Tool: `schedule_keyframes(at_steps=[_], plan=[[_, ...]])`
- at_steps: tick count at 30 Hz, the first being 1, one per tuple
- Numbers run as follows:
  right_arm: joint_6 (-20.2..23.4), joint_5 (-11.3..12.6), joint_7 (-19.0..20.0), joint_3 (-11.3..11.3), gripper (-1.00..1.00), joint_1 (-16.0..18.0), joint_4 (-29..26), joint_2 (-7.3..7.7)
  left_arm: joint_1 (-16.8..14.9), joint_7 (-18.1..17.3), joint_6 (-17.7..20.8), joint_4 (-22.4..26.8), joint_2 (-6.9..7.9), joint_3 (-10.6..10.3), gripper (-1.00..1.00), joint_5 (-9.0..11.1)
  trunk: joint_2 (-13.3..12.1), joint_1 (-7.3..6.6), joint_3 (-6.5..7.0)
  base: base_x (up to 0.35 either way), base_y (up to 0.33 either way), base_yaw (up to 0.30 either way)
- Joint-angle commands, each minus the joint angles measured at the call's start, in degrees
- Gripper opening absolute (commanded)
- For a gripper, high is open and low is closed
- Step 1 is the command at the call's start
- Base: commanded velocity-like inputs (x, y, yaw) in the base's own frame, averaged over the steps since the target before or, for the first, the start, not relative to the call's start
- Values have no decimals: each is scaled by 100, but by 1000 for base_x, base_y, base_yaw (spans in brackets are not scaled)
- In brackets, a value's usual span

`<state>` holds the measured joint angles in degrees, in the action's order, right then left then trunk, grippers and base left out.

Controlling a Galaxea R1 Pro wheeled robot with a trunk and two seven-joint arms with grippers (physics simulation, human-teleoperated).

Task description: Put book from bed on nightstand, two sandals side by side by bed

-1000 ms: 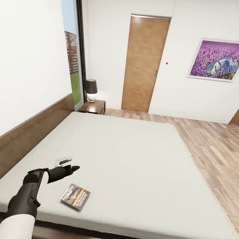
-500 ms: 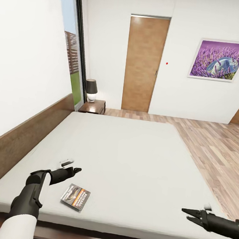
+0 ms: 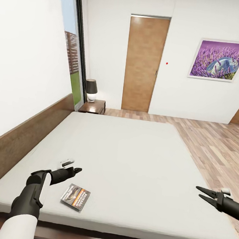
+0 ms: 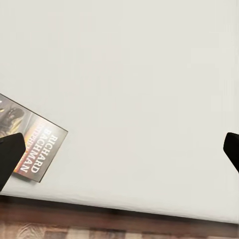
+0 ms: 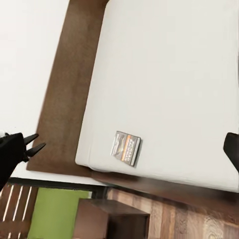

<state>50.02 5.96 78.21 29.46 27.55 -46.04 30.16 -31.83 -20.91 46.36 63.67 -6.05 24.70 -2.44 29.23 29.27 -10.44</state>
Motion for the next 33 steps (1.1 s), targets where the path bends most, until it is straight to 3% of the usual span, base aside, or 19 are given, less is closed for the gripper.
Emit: schedule_keyframes(at_steps=[1, 5, 12, 33], plan=[[36, 7, 6, 117, 100, 5, 10, -35, -7, -40, 31, 7, -8, 21, 100, -21, 10, 3, -11, 0, 0, 0], [24, -7, 3, 274, 100, 5, 22, -110, -7, -37, 31, 5, -9, 20, 100, -15, 10, 3, -11, 0, 0, 0], [17, -15, 9, 312, 100, 5, 24, -221, -7, -44, 34, 5, -43, 18, 100, -11, 10, 3, -11, 0, 0, 0], [16, -20, 20, 322, 100, 5, 16, -237, -7, -52, 39, 5, -54, 26, 100, -2, 10, 3, -137, 0, 0, 0]])
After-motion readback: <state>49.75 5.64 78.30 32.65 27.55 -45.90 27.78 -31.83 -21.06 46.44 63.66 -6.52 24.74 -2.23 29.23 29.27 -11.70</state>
